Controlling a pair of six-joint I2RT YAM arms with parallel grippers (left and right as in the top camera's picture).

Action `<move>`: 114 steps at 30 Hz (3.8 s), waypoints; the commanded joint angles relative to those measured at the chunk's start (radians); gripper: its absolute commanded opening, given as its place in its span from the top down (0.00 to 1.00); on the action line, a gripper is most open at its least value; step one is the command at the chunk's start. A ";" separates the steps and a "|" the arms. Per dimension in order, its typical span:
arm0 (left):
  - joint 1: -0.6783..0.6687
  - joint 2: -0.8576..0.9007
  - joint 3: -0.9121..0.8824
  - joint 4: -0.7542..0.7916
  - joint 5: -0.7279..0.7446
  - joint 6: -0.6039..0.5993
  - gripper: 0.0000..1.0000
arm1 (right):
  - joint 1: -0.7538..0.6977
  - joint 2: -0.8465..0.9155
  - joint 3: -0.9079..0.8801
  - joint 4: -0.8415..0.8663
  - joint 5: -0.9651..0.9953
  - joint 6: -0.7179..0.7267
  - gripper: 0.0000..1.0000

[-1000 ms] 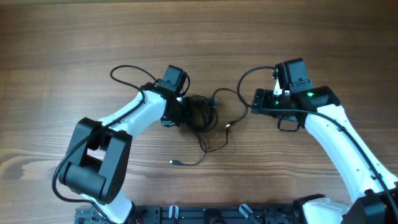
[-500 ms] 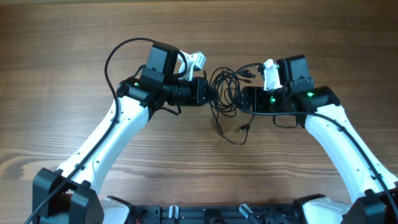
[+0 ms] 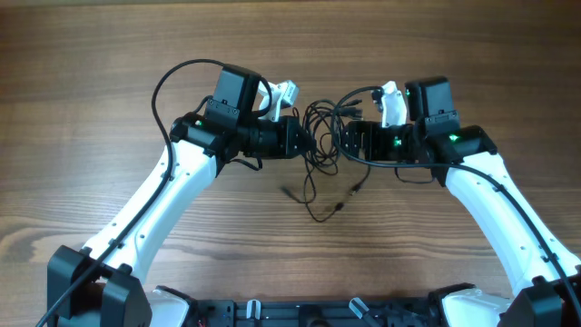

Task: Untangle cables

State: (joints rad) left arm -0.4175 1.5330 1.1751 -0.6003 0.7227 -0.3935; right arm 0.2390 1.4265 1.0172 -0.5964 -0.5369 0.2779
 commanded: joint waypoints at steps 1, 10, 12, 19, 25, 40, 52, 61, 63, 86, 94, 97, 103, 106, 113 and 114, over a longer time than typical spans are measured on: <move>-0.006 -0.022 0.013 0.012 0.071 0.024 0.96 | 0.004 -0.010 0.015 0.019 -0.090 -0.012 0.05; -0.006 -0.022 0.013 0.166 0.377 0.024 0.96 | 0.004 -0.010 -0.003 0.019 0.121 0.132 0.25; -0.006 -0.022 0.013 0.163 0.377 0.024 0.96 | 0.004 -0.009 -0.017 0.004 0.203 0.176 0.37; -0.003 -0.022 0.013 0.016 0.183 0.090 0.96 | 0.004 -0.008 -0.049 -0.082 0.477 0.248 0.54; -0.003 -0.022 0.013 -0.216 -0.310 0.102 0.96 | 0.004 -0.008 -0.049 -0.091 0.496 0.248 0.64; -0.003 -0.022 0.014 -0.124 -0.068 0.188 0.96 | 0.004 -0.008 -0.049 -0.021 0.180 0.032 0.51; -0.003 -0.022 0.014 0.056 0.440 0.289 0.96 | 0.004 -0.008 -0.049 0.107 0.053 -0.118 0.31; 0.023 -0.022 0.014 0.031 0.358 0.289 0.96 | 0.004 -0.008 -0.049 0.085 0.193 -0.103 0.96; 0.041 -0.022 0.014 -0.027 0.173 0.289 0.94 | 0.004 -0.008 -0.049 0.028 0.301 -0.017 0.96; 0.112 -0.022 0.013 -0.227 -0.232 0.203 0.33 | 0.004 -0.008 -0.049 0.058 -0.258 -0.250 0.95; 0.047 -0.005 0.012 -0.201 -0.230 0.203 0.21 | 0.004 -0.008 -0.049 0.061 -0.034 -0.074 0.52; 0.037 -0.005 0.012 -0.202 -0.230 0.203 0.20 | 0.004 -0.008 -0.049 -0.013 0.288 0.116 0.40; 0.015 -0.005 0.012 -0.214 -0.214 0.202 0.21 | 0.004 -0.008 -0.049 -0.151 0.455 0.126 0.39; -0.032 -0.005 0.012 -0.198 -0.214 0.202 0.21 | 0.004 -0.008 -0.049 -0.167 0.466 0.133 0.39; -0.163 0.009 0.012 -0.105 -0.317 -0.014 0.29 | 0.000 -0.008 -0.049 -0.256 0.665 0.367 0.41; -0.172 0.017 0.012 -0.098 -0.356 -0.072 0.27 | -0.010 -0.008 -0.049 -0.263 0.674 0.380 0.41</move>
State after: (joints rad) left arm -0.5674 1.5322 1.1782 -0.7155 0.4679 -0.2878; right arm 0.2413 1.4155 0.9691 -0.8459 0.0277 0.5533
